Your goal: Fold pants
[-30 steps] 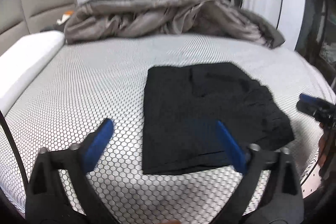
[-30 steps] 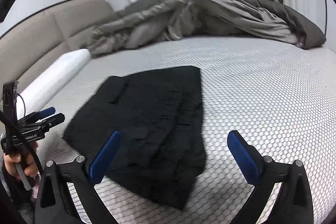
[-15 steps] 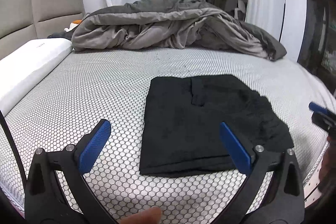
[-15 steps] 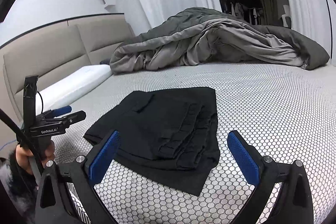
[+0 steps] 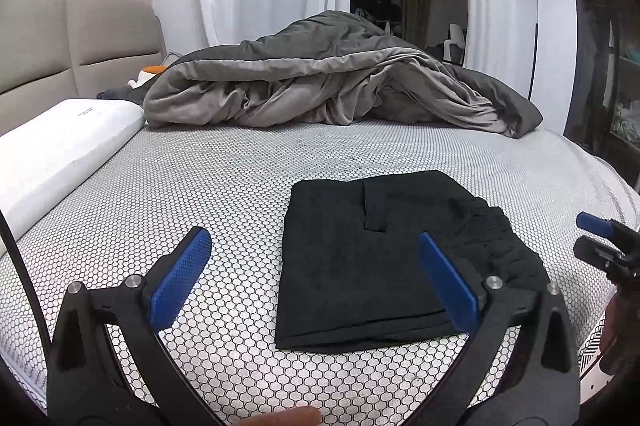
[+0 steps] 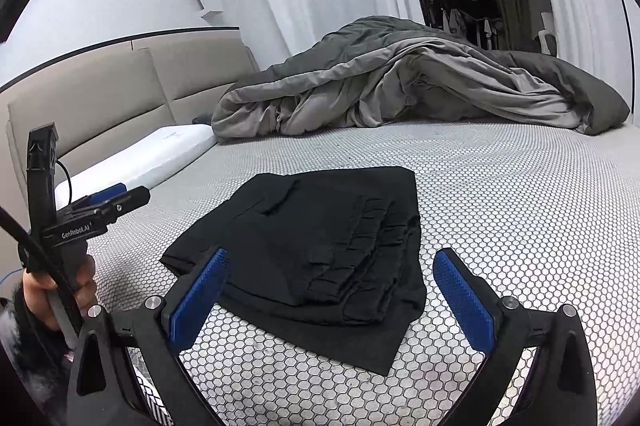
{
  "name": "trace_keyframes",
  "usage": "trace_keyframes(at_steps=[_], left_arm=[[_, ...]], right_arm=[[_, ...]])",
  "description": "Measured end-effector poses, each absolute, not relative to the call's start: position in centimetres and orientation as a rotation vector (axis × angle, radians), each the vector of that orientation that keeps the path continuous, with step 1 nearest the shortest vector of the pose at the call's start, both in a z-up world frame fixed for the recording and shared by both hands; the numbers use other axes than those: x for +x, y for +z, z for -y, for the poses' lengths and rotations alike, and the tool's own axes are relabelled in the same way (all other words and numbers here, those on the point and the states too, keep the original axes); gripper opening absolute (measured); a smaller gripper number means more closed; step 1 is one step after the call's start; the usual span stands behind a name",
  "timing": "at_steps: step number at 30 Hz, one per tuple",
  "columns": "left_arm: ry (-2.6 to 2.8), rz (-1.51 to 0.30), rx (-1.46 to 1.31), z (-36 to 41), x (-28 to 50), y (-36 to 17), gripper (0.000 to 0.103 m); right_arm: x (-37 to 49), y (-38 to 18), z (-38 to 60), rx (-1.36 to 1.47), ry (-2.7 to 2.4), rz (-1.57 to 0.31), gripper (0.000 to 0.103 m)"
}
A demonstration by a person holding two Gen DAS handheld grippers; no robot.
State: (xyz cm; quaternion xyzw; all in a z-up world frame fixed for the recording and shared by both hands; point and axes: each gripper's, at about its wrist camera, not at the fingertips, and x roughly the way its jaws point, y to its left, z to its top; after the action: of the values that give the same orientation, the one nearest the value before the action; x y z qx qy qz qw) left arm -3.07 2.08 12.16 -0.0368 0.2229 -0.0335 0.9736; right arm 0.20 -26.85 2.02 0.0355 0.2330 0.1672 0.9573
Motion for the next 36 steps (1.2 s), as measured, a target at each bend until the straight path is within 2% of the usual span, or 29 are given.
trace_keyframes(at_steps=[36], left_arm=[[-0.086,-0.447,-0.042,-3.3,-3.2,12.1,0.102]], right_arm=[[-0.6,1.9,25.6,-0.012,0.368,-0.430,0.103]])
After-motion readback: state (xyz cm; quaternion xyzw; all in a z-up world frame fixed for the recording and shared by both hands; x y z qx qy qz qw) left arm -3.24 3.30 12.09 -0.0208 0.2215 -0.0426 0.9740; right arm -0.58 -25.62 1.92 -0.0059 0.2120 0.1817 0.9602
